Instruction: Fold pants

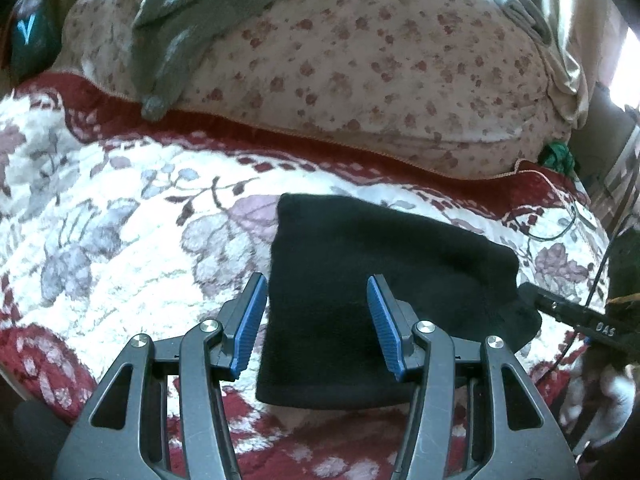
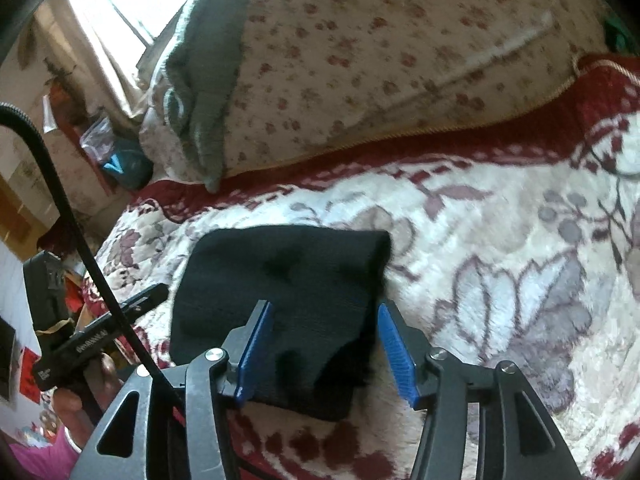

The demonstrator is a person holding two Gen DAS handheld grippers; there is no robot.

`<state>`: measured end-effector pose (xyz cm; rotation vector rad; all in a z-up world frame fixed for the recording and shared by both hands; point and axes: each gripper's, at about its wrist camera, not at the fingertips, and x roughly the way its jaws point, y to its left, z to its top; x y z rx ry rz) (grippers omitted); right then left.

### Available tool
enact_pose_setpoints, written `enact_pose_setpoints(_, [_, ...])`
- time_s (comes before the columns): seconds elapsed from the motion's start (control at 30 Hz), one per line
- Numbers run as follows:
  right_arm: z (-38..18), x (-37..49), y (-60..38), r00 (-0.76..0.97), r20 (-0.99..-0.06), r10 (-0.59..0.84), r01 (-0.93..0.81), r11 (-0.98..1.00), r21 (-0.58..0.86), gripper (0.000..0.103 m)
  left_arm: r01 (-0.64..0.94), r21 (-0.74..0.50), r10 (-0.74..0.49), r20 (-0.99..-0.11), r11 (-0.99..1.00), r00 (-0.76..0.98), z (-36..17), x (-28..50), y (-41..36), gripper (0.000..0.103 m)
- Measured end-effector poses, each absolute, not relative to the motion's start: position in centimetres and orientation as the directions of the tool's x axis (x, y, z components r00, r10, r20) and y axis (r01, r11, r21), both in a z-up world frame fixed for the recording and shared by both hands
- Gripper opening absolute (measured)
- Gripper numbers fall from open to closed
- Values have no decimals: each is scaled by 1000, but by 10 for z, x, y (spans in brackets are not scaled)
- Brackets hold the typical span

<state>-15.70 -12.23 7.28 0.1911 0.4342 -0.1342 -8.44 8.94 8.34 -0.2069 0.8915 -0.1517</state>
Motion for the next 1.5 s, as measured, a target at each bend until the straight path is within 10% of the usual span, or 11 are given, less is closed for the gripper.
enact_pose_setpoints(1.07, [52,-116,-147,878,-478,29,117,955,273,67,72,-323,-308,-779,944,546,56,-52,96,59])
enact_pose_setpoints(1.5, [41,-98,-157,874,-445,198,-36,937,347,70,85,-437,-421,-770,896,480,29,-30,98,80])
